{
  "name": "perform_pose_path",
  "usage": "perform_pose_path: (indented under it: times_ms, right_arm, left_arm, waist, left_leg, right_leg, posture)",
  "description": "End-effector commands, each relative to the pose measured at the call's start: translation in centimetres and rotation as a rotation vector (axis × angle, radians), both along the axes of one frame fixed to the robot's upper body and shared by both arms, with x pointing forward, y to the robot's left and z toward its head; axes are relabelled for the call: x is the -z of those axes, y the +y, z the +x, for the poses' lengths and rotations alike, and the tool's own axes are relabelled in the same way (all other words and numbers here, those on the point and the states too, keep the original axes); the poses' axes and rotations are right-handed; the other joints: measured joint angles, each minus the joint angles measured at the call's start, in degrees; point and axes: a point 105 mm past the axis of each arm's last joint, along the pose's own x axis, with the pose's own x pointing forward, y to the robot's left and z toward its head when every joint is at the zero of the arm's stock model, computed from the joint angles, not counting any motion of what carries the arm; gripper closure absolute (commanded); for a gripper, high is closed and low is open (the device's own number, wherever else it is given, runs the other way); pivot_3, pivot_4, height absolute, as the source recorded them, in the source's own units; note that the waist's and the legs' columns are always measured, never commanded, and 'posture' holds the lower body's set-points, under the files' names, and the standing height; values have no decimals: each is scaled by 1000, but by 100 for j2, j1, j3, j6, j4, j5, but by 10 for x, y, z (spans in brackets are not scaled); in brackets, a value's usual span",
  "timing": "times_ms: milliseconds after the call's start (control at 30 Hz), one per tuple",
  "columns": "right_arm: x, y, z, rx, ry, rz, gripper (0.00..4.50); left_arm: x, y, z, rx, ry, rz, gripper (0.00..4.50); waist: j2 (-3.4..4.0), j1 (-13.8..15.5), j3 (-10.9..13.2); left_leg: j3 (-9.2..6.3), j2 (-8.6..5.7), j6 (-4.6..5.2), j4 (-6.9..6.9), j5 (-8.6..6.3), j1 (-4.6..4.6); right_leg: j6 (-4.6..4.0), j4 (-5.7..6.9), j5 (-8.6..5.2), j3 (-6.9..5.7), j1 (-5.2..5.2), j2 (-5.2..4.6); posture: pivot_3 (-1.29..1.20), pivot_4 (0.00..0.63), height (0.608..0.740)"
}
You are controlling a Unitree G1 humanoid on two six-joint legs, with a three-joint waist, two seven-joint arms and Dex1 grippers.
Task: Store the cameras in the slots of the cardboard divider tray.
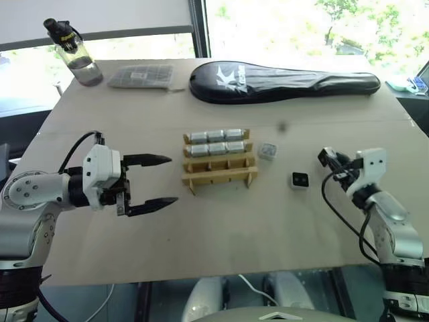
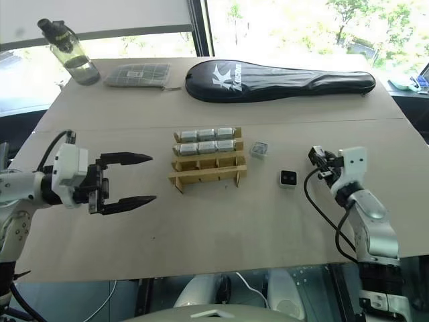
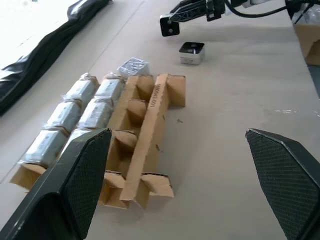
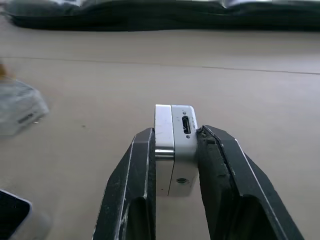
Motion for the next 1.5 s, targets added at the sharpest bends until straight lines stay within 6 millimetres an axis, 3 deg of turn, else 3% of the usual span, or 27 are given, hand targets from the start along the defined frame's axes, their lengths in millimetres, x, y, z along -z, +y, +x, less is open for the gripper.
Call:
perform_pose_path:
  times_ms: [33, 100, 200, 333, 433, 533, 767, 867, 1000, 1267, 1500]
  right_arm:
    - [-40, 37, 5, -202, -122, -21, 3826]
    - [-50, 55, 6, -303, -149, -19, 3826]
    - [-75, 119, 4, -683, -240, -100, 3826]
    - [-98, 180, 12, -952, -333, -144, 3826]
    - [-100, 213, 11, -1110, -348, -164, 3826]
    - [-86, 235, 5, -1243, -315, -226, 3826]
    - [-60, 254, -6, -1364, -304, -295, 3826]
    - [-62, 261, -5, -1359, -317, -282, 3826]
    - [-62, 266, -3, -1354, -330, -303, 3826]
    - [-39, 260, 12, -1274, -261, -411, 3826]
    - [-38, 259, 18, -1234, -245, -401, 3826]
  left_arm:
    - [-6, 12, 0, -48, -47, 10, 0]
    - [-7, 15, 0, -64, -51, 5, 0]
    - [-6, 32, -2, -131, -20, -14, 0]
    - [6, 53, -5, -207, 16, 17, 0]
    - [8, 60, -8, -238, 25, -4, 0]
    - [9, 63, -18, -255, 23, -5, 0]
    - [6, 69, -41, -296, 31, -2, 0]
    - [10, 74, -47, -314, 53, 20, 0]
    - [11, 75, -48, -317, 55, 23, 0]
    - [9, 73, -43, -302, 49, 24, 0]
    - [8, 72, -40, -292, 45, 15, 0]
  waist:
    - [0, -9, 1]
    - [-1, -1, 2]
    - [-6, -39, 5]
    - [-10, -138, 8]
    - [-18, -123, 8]
    - [-18, -137, 10]
    - [1, -149, 33]
    - [3, -155, 35]
    - [2, -147, 34]
    - [0, -148, 33]
    - [2, -155, 35]
  left_leg:
    - [0, 0, 0, 0, 0, 0]
    - [-1, 1, 0, -1, 0, -1]
    - [0, 1, 0, 0, 0, -1]
    - [-1, 1, 0, -1, 0, 3]
    - [-18, 1, -1, -4, 1, -2]
    - [-39, -13, -1, -2, 0, -4]
    - [-62, -31, -8, 7, 4, -12]
    - [-59, -26, -29, 6, 17, -8]
    - [-60, -15, -44, 4, 25, 2]
    - [-66, -21, -44, -3, 25, 2]
    - [-67, -20, -44, -6, 25, 2]
  right_leg:
    - [0, 0, 0, 1, -1, 0]
    - [0, 0, 0, 0, -3, 2]
    - [0, -1, 0, 0, -2, 1]
    - [1, 4, 0, -3, -3, 2]
    - [0, 2, 0, -18, -11, 4]
    - [0, 34, 1, -31, -10, -6]
    - [0, 22, 0, -70, -9, -24]
    - [-1, 15, 0, -68, -4, -21]
    - [-2, 30, -1, -67, -4, -14]
    - [-4, 38, -1, -64, -8, -18]
    - [-4, 37, -1, -65, -9, -17]
  posture:
    - [0, 150, 740]
    - [0, 150, 740]
    - [0, 150, 740]
    - [0, 150, 740]
    - [0, 150, 740]
    - [0, 150, 740]
    - [0, 150, 740]
    - [0, 150, 740]
    - [0, 150, 740]
    - [0, 150, 740]
    - [0, 150, 740]
